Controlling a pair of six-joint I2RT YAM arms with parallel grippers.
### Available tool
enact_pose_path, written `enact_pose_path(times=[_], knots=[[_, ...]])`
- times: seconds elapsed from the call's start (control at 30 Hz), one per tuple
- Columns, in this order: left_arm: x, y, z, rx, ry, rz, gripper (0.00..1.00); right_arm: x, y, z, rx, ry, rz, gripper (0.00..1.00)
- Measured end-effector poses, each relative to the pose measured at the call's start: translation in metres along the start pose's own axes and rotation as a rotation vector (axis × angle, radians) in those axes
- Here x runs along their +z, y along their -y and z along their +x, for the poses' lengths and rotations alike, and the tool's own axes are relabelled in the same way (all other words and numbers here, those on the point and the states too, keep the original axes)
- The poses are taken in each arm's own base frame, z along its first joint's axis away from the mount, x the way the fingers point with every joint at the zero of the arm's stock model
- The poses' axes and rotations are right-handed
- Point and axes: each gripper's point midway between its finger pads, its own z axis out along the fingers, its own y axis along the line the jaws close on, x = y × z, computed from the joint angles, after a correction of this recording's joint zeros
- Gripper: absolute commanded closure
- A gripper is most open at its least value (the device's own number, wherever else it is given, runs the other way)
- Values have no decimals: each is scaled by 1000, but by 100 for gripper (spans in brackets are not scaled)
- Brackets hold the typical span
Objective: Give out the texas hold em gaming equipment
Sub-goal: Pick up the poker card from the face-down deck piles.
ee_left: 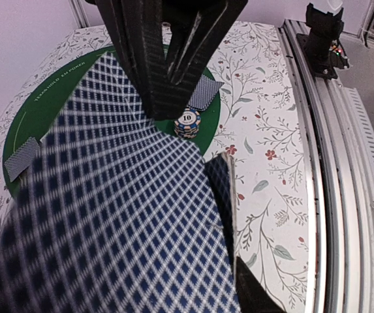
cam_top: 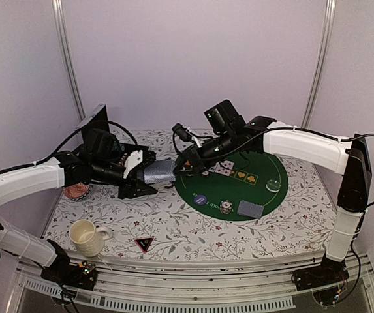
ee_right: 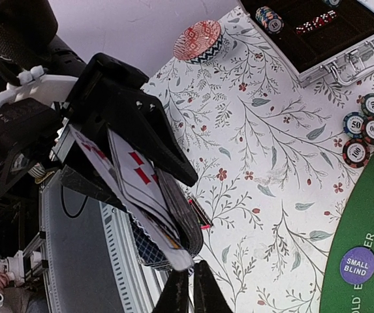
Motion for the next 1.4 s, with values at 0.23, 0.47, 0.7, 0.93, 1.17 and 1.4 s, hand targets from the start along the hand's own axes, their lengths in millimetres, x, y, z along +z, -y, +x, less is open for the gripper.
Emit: enact_pose_path(times=[0.23, 0.47, 0.7, 0.93, 1.17, 1.4], knots=[[0, 0, 0, 0, 0, 0, 62, 0, -7, -5, -4, 15, -38, 70], [0, 0, 0, 0, 0, 0, 62, 0, -13, -11, -13, 36, -65, 53], [0, 0, 0, 0, 0, 0, 62, 2, -18, -20, -53, 77, -68, 40], [0, 0, 0, 0, 0, 0, 62, 13, -14, -20, -86, 84, -41, 36], [0, 0, 0, 0, 0, 0, 62, 18, -7, -16, -104, 80, -5, 59], [0, 0, 0, 0, -1, -1, 62, 18, -2, -16, -116, 82, 22, 80]])
